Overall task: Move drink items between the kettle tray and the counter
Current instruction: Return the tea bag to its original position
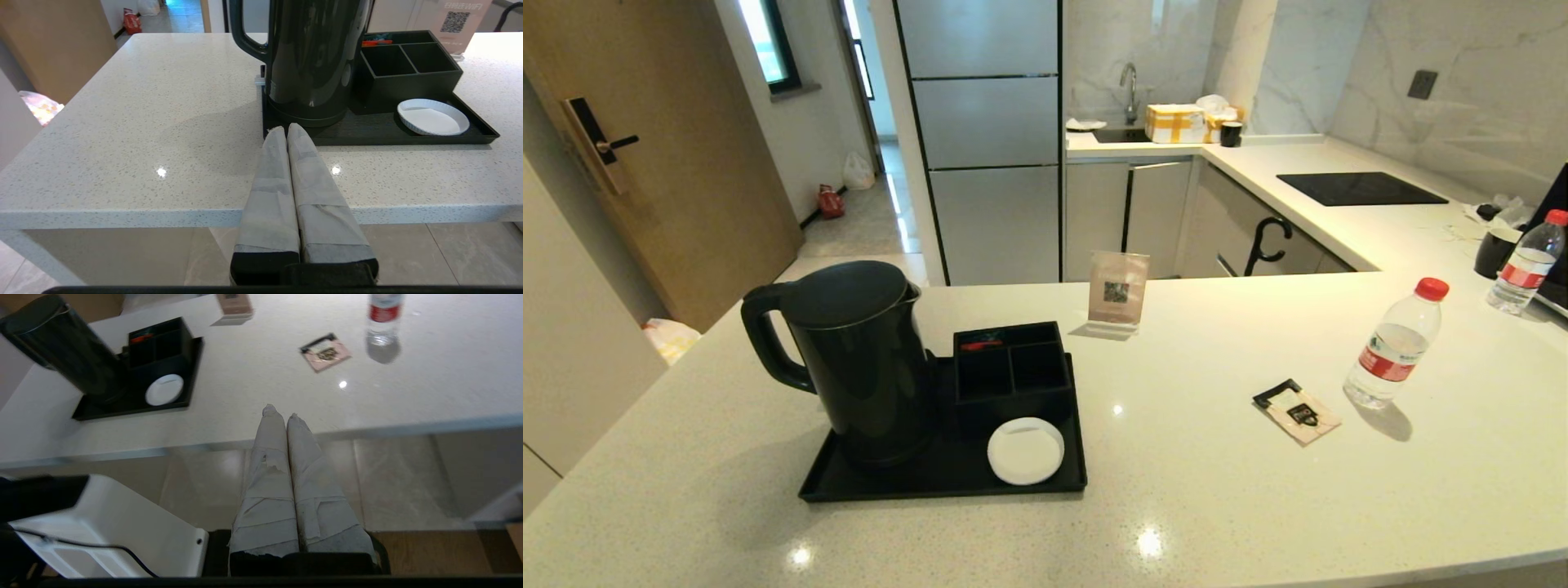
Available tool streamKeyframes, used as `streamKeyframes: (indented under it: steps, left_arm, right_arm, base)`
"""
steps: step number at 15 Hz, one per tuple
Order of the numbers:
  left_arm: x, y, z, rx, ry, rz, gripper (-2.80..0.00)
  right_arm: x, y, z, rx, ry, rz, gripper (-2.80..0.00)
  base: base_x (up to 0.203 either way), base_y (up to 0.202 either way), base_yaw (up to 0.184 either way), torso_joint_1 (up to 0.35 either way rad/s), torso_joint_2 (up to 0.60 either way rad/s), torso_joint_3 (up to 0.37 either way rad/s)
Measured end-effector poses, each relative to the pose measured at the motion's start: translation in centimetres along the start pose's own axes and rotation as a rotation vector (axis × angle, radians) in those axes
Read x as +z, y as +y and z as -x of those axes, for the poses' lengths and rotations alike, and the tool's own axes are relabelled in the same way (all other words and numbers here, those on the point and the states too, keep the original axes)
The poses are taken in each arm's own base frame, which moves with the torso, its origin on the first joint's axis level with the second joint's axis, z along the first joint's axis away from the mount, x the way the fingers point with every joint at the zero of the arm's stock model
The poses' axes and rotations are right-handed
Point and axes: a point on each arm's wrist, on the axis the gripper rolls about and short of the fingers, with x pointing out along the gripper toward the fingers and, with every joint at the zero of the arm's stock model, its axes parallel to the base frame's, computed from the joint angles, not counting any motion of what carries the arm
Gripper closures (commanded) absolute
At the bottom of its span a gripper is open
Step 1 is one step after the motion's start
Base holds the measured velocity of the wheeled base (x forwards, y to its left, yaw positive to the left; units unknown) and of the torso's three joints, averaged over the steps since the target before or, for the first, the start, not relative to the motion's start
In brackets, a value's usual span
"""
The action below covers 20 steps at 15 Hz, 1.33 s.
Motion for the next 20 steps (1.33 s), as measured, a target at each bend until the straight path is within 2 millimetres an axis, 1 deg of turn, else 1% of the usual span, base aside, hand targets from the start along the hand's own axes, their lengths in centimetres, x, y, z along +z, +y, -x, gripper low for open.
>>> streamKeyframes:
  steps: [1,2,3,4,5,6,8,10,14,16,18,19,20]
  left_arm:
    - [0.0,0.0,0.0,0.000,0.000,0.000,0.00]
    - [0.0,0.0,0.0,0.000,0.000,-0.001,0.00]
    - [0.0,0.0,0.0,0.000,0.000,-0.001,0.00]
    - [0.0,0.0,0.0,0.000,0.000,-0.001,0.00]
    - [0.0,0.0,0.0,0.000,0.000,-0.001,0.00]
    - [0.0,0.0,0.0,-0.001,0.000,-0.001,0.00]
    - [0.0,0.0,0.0,-0.001,0.000,-0.001,0.00]
    - [0.0,0.0,0.0,0.000,0.000,0.000,0.00]
    - [0.0,0.0,0.0,-0.001,0.000,0.000,0.00]
    - [0.0,0.0,0.0,0.000,0.000,0.000,0.00]
    - [0.0,0.0,0.0,0.000,0.000,0.000,0.00]
    - [0.0,0.0,0.0,0.000,0.000,0.000,0.00]
    - [0.0,0.0,0.0,0.001,0.000,0.000,0.00]
  right_arm:
    - [-1.8,0.1,2.0,-0.033,-0.033,-0.004,0.00]
    - [-3.4,0.2,3.3,-0.049,-0.068,-0.011,0.00]
    - [-4.9,0.2,4.2,-0.051,-0.116,-0.009,0.00]
    - [-6.3,0.1,4.5,-0.051,-0.156,0.002,0.00]
    - [-7.4,-0.1,4.2,-0.054,-0.190,0.014,0.00]
    - [-8.1,-0.2,3.9,-0.055,-0.238,0.020,0.00]
    - [-8.4,-0.3,3.4,-0.047,-0.331,0.010,0.00]
    - [-8.4,-0.6,1.6,-0.038,-0.378,-0.013,0.00]
    - [-8.6,-1.7,-3.9,-0.063,-0.449,-0.048,0.00]
    - [-9.0,-2.2,-6.1,-0.064,-0.495,-0.048,0.00]
    - [-9.1,-2.4,-7.2,-0.059,-0.555,-0.027,0.00]
    - [-9.4,-2.6,-8.0,-0.063,-0.568,-0.002,0.00]
    - [-10.3,-3.0,-9.3,-0.073,-0.561,0.025,0.00]
  base:
    - [0.000,0.000,0.000,0.000,0.00,0.000]
    - [0.000,0.000,0.000,0.000,0.00,0.000]
    - [0.000,0.000,0.000,0.000,0.00,0.000]
    - [0.000,0.000,0.000,0.000,0.00,0.000]
    - [0.000,0.000,0.000,0.000,0.00,0.000]
    - [0.000,0.000,0.000,0.000,0.00,0.000]
    - [0.000,0.000,0.000,0.000,0.00,0.000]
    - [0.000,0.000,0.000,0.000,0.00,0.000]
    - [0.000,0.000,0.000,0.000,0.00,0.000]
    - [0.000,0.000,0.000,0.000,0.00,0.000]
    - [0.000,0.000,0.000,0.000,0.00,0.000]
    - [0.000,0.000,0.000,0.000,0.00,0.000]
    - [0.000,0.000,0.000,0.000,0.00,0.000]
